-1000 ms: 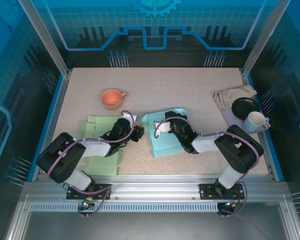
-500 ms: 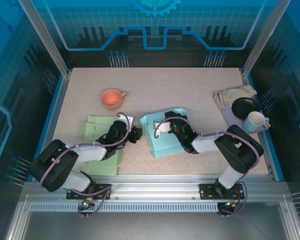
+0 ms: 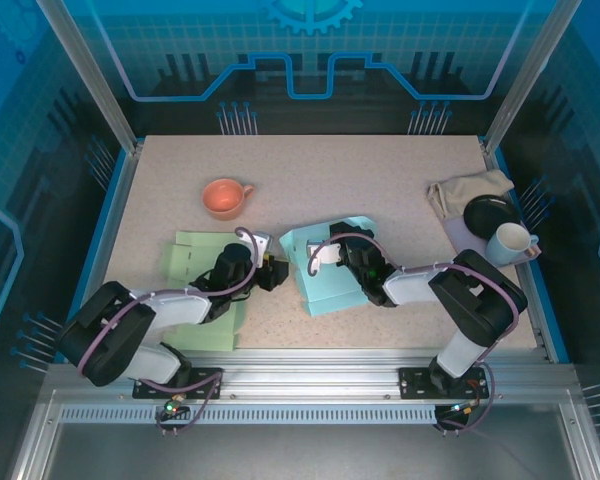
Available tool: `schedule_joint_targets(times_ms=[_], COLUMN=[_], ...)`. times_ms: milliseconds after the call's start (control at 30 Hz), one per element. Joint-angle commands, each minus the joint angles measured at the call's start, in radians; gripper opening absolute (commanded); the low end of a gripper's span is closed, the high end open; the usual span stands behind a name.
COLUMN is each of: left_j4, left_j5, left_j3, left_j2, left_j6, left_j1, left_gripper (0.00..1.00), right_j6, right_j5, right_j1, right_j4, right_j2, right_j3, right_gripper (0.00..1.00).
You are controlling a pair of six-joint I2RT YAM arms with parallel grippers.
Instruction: Fold the paper box
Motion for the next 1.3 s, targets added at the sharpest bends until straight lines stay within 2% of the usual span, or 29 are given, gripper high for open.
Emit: schedule_joint_targets(times_ms=[0,333,500,667,900,1267], left_j4=[0.036,-0.008,-0.005,-0.033,-0.037,0.01], left_j5=[0.039,-0.013,-0.003,-0.086,-0.11,-0.01], left_j3=[0.01,0.074,0.009,-0.05,-0.067,0.021], left_j2=[0.031,0.074,-0.031,-0.14,-0.136,-0.018], left_j6=[0.014,0.024,0.03,-0.005,-0.019,-0.026], left_j1=[0.002,0.002,0.003,0.004,0.004,0.004], left_gripper=[0.52,0.52,0.52,0.53,0.53,0.53], right_j6=[0.016,0.016,0.016,0.017,0.018,0.024], right_j5=[-0.017,-0.02,-0.02,-0.018,-0.017,-0.018], right_j1=[-0.002,-0.002,-0.003,-0.003,-0.003,-0.003], right_j4=[-0.054,-0.066,-0.072,-0.073,-0.079,-0.092], right_j2=[0.004,0.005,0.004,0.004,-0.001,-0.006], right_j3=[0.012,0.015,0.018,0.018,0.018,0.02], right_gripper=[0.0,0.0,0.0,0.0,0.0,0.0])
